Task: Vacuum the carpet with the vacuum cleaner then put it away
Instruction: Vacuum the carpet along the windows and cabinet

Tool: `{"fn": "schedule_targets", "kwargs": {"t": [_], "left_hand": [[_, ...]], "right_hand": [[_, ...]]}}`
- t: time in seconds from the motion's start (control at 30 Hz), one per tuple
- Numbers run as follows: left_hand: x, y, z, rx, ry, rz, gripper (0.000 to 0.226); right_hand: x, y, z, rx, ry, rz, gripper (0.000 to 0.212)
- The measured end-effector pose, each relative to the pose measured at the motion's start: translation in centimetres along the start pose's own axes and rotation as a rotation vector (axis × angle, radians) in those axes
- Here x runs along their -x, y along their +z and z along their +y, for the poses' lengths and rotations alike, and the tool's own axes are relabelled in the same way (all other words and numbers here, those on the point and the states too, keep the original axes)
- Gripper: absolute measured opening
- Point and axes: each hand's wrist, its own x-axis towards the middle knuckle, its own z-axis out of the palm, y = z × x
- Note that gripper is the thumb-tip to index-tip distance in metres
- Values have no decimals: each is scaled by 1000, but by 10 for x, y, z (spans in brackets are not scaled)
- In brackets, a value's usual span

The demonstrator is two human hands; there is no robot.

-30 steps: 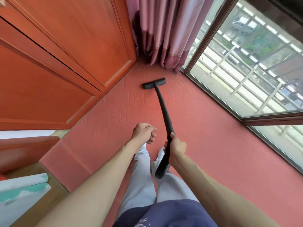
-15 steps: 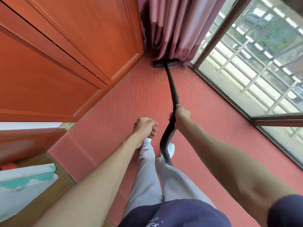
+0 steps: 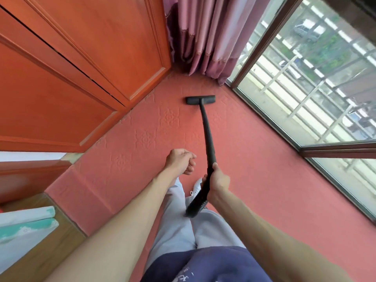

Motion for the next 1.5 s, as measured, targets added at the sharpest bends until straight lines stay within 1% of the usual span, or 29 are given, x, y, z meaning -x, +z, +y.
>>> {"fn": "schedule_targets", "kwargs": {"t": [0.1, 0.2, 0.37, 0.53, 0.63, 0.73, 0.83, 0.93, 1.0, 1.13, 1.2, 1.27, 1.4, 1.5], "left_hand": [[5, 11, 5, -7, 12, -28, 20], [9, 14, 10, -12, 36, -33, 20], [11, 10, 9, -30, 59, -7, 22], [14, 4, -9, -48, 36, 5, 22], [18, 1, -22, -54, 22, 12, 22], [22, -4, -29, -32, 17, 32, 21], [26, -8, -32, 6, 20, 51, 21], [29, -9, -30, 23, 24, 57, 22], [30, -8, -27, 30, 28, 53, 22], [31, -6, -25, 60, 27, 31, 18], [31, -7, -24, 58, 26, 21, 16], [29, -10, -25, 60, 26, 19, 16], [21, -20, -25, 47, 20, 30, 20], [15, -28, -25, 45, 11, 28, 18]], "right_hand": [[34, -27, 25, -35, 83, 25, 33], [40, -36, 24, -77, 93, -8, 31], [-6, -19, -22, -67, 45, -121, 31], [-41, 17, -80, 78, -25, -181, 28], [-55, 27, -89, 137, -43, -207, 24], [-49, 27, -70, 193, -69, -205, 31], [-22, 14, -26, 305, -102, -180, 33], [3, -22, 29, 448, -157, -143, 34], [15, -52, 57, 547, -167, -151, 35], [22, -89, 74, 674, -111, -132, 41], [22, -82, 62, 684, -113, -117, 40], [18, -61, 39, 628, -134, -124, 35], [2, 3, -20, 521, -155, -164, 29], [-9, 54, -52, 519, -174, -172, 26]]}}
